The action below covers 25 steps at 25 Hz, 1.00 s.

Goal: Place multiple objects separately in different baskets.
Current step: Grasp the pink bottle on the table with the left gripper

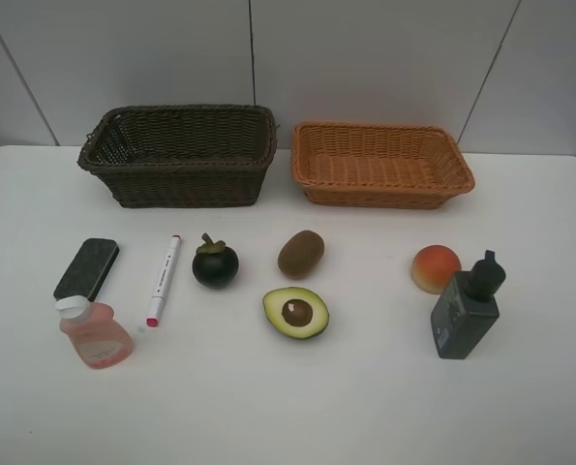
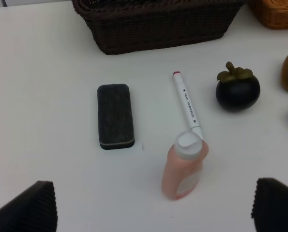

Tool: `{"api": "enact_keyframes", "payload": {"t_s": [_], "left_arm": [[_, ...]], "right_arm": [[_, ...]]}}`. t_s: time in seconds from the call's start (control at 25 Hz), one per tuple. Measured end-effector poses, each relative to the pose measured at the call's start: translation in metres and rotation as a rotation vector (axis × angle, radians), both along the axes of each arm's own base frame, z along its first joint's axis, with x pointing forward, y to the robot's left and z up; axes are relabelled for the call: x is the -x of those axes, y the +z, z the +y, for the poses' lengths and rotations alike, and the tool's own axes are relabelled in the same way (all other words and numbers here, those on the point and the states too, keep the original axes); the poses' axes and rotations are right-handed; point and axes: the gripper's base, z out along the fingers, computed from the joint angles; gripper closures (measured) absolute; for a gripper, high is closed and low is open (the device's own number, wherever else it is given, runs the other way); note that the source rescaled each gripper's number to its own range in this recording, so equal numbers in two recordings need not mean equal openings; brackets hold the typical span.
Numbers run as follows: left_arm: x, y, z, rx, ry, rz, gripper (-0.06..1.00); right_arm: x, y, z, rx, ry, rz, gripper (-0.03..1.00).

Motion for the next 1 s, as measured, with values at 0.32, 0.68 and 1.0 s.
{"api": "enact_keyframes", "payload": {"t_s": [0.32,0.68,1.0], "left_arm": [[0.0000,0.0000,0.0000,0.000,0.000,0.000,-0.06],[0.0000,0.0000,0.0000,0.000,0.000,0.000,-0.06],[-0.0055,0.0004,-0.0001,0.002,0.004,0.035,-0.06]], "right_arm": [[0.0000,0.0000,0.0000,0.000,0.000,0.000,-0.03],[0.0000,0.0000,0.0000,0.000,0.000,0.000,-0.03],[0.0000,0.0000,0.0000,0.000,0.000,0.000,-0.03]]}}
